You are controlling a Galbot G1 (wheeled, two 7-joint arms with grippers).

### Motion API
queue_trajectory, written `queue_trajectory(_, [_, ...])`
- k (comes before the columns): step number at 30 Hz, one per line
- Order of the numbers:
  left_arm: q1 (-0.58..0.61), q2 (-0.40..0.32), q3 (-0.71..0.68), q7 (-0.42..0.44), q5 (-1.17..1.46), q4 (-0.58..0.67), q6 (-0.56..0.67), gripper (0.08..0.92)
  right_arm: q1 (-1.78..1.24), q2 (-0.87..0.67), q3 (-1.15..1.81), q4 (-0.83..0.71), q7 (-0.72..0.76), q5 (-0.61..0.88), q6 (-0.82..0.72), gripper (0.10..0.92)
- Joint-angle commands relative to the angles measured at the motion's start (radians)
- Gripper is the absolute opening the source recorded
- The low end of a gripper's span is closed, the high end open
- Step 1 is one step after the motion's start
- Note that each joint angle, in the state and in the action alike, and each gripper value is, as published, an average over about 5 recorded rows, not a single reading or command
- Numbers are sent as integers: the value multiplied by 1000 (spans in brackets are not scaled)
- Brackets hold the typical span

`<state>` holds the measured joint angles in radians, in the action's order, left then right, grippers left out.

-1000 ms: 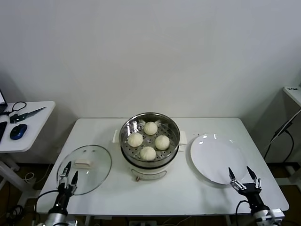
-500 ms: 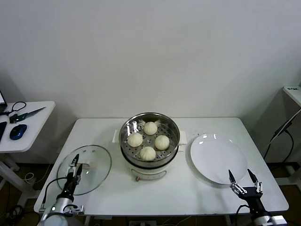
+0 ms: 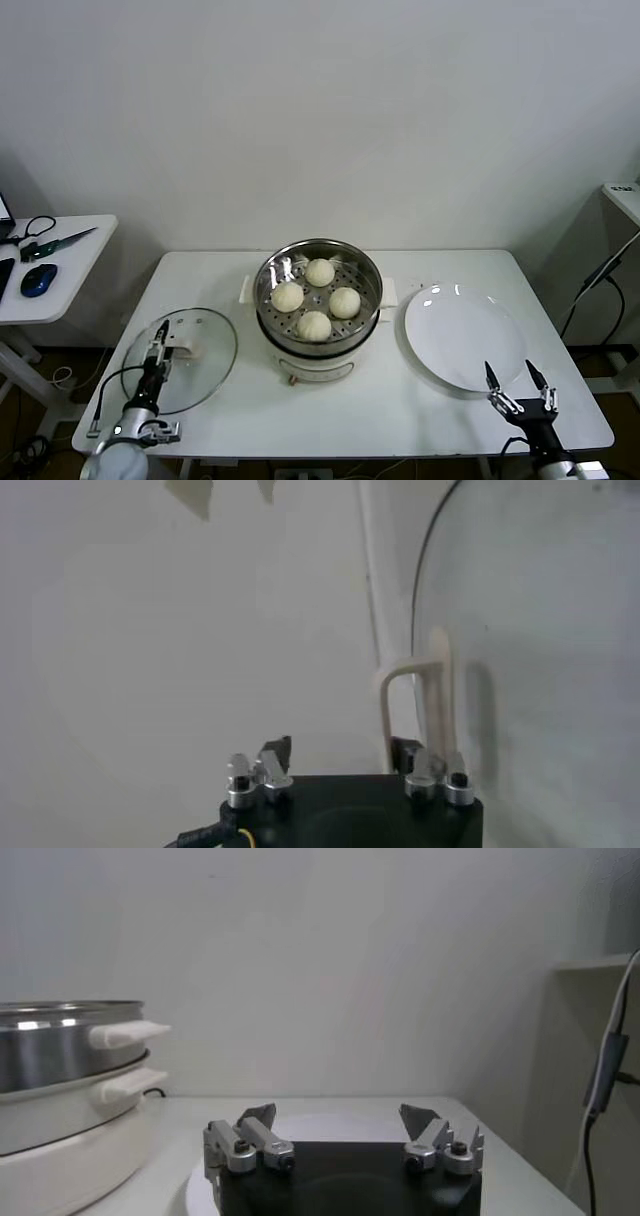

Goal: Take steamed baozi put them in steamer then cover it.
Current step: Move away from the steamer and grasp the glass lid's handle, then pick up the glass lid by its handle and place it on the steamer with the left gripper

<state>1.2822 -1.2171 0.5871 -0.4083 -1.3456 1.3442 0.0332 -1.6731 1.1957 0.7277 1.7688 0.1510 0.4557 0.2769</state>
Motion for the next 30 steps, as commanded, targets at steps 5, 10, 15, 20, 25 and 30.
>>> queue_trajectory(5, [-27, 0, -4, -1, -4, -28, -1, 493, 10, 7, -4, 4, -3, -14, -6, 823])
queue_trajectory(10, [-14, -21, -8, -1, -5, -28, -8, 354, 16, 9, -7, 5, -7, -18, -11, 823])
queue_trajectory(15, [-12, -35, -3, -4, -1, -34, -11, 207, 22, 10, -9, 14, -12, -17, -21, 823])
queue_trajectory(20, [-11, -35, 6, 9, 52, -1, -17, 136, 26, 9, -10, 24, -15, -18, -29, 823])
queue_trajectory(25, [7, -3, 9, 75, 180, 122, -49, 136, 26, 11, -13, 32, -22, -34, -35, 823])
queue_trajectory(30, [31, 56, 16, 158, 326, 293, -114, 136, 32, 15, -24, 26, -29, -52, -35, 823])
